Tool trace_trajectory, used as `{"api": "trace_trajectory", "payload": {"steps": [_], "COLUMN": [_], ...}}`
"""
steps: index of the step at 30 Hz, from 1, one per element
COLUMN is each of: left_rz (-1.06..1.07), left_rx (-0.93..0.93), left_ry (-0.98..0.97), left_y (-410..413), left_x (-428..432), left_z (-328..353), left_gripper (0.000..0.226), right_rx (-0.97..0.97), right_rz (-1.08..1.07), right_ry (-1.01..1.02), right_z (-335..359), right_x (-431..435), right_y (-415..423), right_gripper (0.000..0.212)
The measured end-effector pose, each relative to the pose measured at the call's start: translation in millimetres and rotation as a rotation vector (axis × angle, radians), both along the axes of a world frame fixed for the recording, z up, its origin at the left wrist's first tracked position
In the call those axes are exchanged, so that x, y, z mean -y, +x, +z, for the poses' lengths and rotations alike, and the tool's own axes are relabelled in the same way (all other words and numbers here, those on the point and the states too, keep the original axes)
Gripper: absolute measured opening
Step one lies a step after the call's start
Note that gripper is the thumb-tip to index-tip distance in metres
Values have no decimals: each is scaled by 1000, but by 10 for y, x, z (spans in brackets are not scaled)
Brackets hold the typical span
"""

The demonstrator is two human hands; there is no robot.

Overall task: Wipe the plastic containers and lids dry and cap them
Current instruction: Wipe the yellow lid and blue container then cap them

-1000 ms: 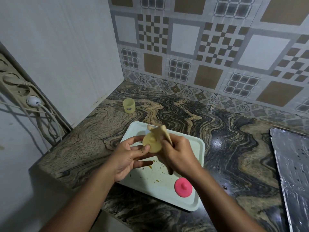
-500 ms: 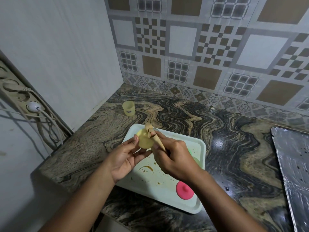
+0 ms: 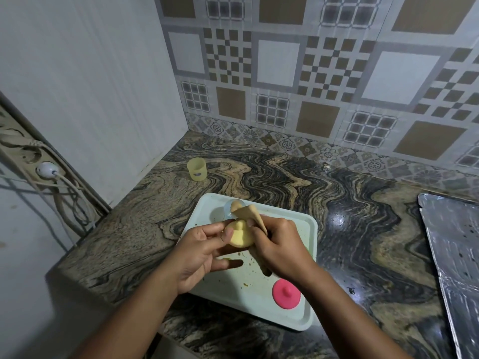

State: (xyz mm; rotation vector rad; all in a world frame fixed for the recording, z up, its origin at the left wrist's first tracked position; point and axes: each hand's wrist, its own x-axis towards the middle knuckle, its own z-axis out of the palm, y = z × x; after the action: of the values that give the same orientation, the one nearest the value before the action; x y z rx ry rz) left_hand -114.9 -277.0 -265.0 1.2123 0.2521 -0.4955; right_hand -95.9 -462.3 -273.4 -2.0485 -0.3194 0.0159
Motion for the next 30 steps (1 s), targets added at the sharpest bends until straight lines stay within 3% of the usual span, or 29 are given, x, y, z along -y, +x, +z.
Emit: {"api": "trace_trajectory", "payload": {"steps": [4, 11, 18, 22, 25, 30], "left_rz": [-30, 111, 295, 336, 318, 302], "left_rx": [-36, 107, 183, 224, 228, 172], "left_ry": [-27, -134, -124, -78, -34, -15], "left_y": [5, 2, 38, 22, -35, -51], "left_x": [-25, -5, 45, 70, 85, 83], "left_z": [15, -38, -83, -137, -170, -182], "left_gripper": [39, 93, 62, 78, 90, 49], "right_rx": [56, 59, -12, -4, -105, -157], "right_rz": [39, 105, 104, 75, 0, -65], "right_ry": [-35, 95, 167, 185, 273, 390], "right_z": [68, 169, 73, -12, -90, -82], "right_x": [-13, -24, 0, -19, -21, -1], "right_y": [16, -5, -63, -125, -122, -64], "right_gripper": [28, 38, 38, 35, 38, 44]}}
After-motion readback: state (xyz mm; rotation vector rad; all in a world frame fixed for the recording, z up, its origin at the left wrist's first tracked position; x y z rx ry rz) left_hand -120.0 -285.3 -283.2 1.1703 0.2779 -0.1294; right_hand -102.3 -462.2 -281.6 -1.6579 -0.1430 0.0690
